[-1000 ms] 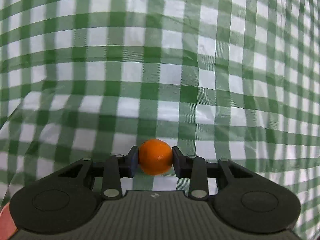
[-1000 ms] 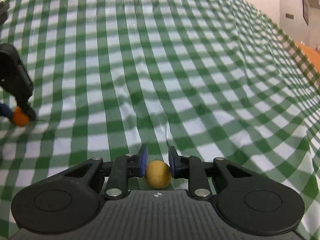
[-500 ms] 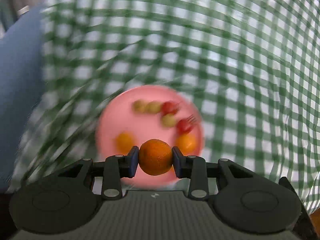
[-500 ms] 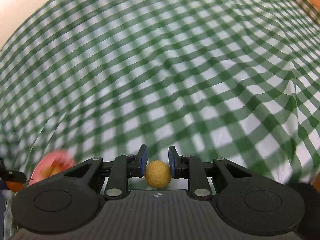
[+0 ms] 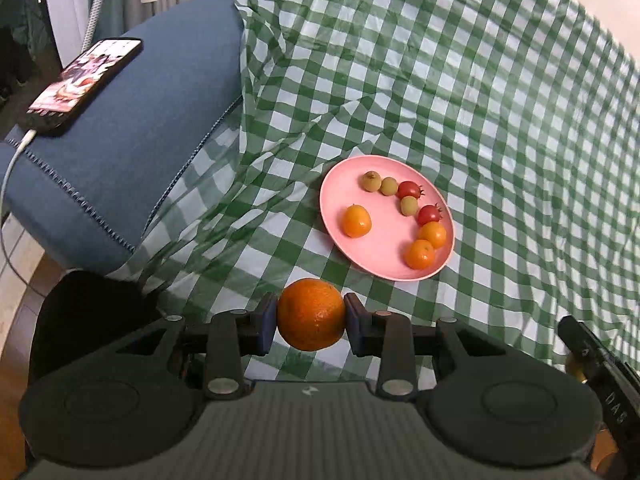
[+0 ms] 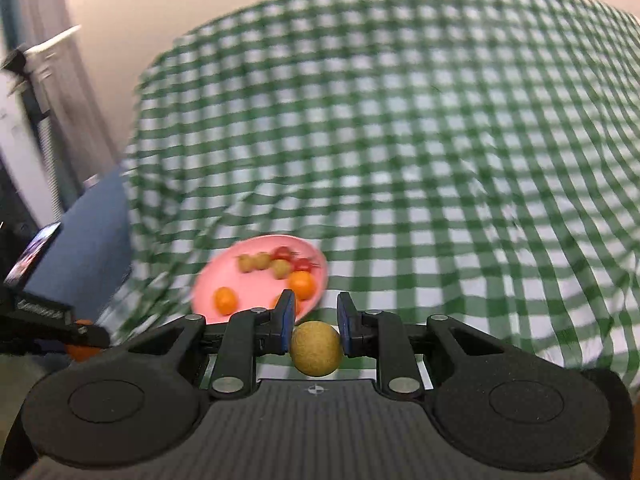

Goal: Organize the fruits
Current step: 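Carry the mandarin and the yellow fruit over the pink plate with both tools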

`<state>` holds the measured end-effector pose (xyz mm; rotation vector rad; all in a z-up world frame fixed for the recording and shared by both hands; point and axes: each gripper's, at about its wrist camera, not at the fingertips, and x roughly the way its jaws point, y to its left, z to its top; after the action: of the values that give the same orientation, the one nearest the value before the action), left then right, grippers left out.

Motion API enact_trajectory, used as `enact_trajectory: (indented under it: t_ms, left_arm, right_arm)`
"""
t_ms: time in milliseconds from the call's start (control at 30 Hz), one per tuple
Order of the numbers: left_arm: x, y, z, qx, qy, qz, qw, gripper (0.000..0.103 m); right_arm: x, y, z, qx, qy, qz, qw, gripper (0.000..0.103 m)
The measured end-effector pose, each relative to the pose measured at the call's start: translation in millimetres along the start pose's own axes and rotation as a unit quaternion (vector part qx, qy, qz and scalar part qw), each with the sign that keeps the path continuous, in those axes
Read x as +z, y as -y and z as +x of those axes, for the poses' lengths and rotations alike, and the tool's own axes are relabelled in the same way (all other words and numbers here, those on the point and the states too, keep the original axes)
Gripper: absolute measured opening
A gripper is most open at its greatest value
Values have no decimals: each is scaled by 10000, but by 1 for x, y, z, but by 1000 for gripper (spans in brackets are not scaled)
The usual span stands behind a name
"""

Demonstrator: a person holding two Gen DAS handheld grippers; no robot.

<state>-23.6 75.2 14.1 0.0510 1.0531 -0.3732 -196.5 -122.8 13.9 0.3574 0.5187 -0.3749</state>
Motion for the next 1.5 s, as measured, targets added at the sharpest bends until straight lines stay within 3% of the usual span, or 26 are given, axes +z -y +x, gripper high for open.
enact_trajectory:
  t_ms: [300, 767, 1033, 1500]
  left_arm:
    - [-14, -17, -22, -331, 159, -66, 9993, 39]
    - [-3, -23, -3, -393, -10, -167, 9991, 39]
    - [12, -10, 25, -361, -250, -96, 9990, 39]
    - [77, 39, 104, -517, -397, 301, 9974, 39]
  right_arm:
    - [-6, -24, -25, -101, 86, -307, 9994, 23]
    - [-8, -28, -2, -169, -184, -432, 9988, 23]
    - [-1, -22, 34, -194, -434, -358, 9982, 23]
    - [30, -23, 132, -92, -724, -214, 9971, 23]
